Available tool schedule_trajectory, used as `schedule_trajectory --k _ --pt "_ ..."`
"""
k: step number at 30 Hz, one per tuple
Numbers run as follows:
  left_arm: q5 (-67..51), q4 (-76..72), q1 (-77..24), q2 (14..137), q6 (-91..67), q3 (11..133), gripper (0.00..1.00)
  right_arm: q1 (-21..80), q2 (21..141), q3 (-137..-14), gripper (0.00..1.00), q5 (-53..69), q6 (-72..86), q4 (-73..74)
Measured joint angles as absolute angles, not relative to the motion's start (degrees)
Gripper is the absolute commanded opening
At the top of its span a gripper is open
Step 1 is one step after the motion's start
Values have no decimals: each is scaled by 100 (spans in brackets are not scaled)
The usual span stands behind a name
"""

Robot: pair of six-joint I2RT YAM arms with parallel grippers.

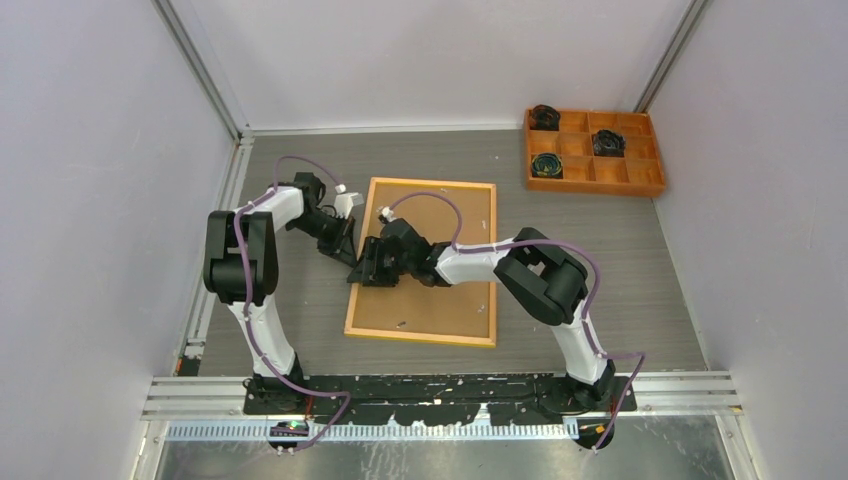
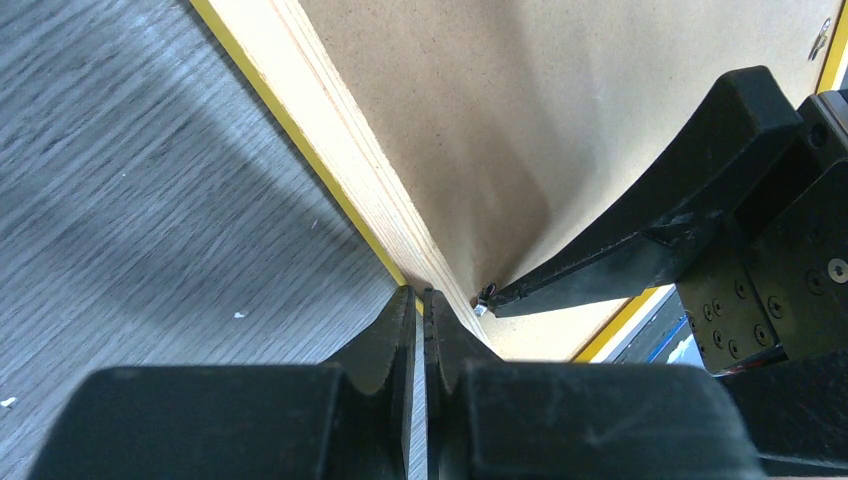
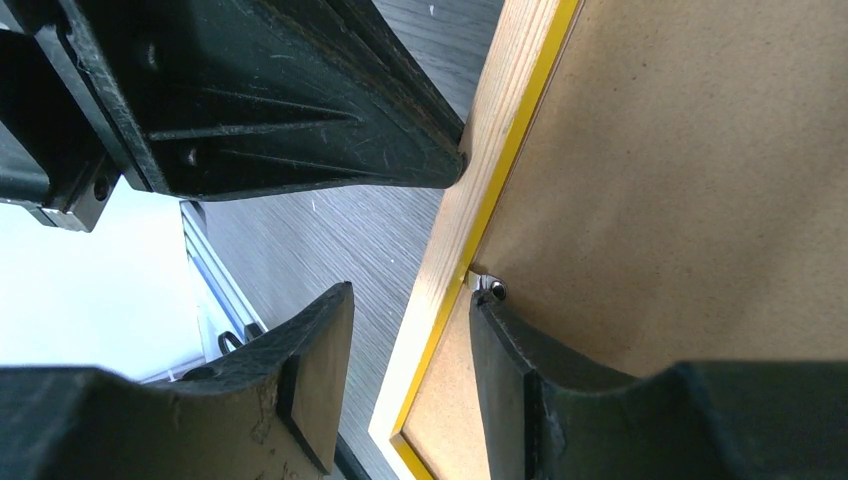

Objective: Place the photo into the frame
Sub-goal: Install the photo frame at the center of the board.

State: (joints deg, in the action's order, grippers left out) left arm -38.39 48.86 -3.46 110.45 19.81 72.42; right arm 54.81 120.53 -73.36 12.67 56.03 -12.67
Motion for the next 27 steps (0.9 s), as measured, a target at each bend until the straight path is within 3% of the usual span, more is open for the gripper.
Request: schedule_trajectory --k 27 --pt "-3767 4928 -349 11021 1992 7275 4 5352 12057 -7100 51 1385 5631 -1754"
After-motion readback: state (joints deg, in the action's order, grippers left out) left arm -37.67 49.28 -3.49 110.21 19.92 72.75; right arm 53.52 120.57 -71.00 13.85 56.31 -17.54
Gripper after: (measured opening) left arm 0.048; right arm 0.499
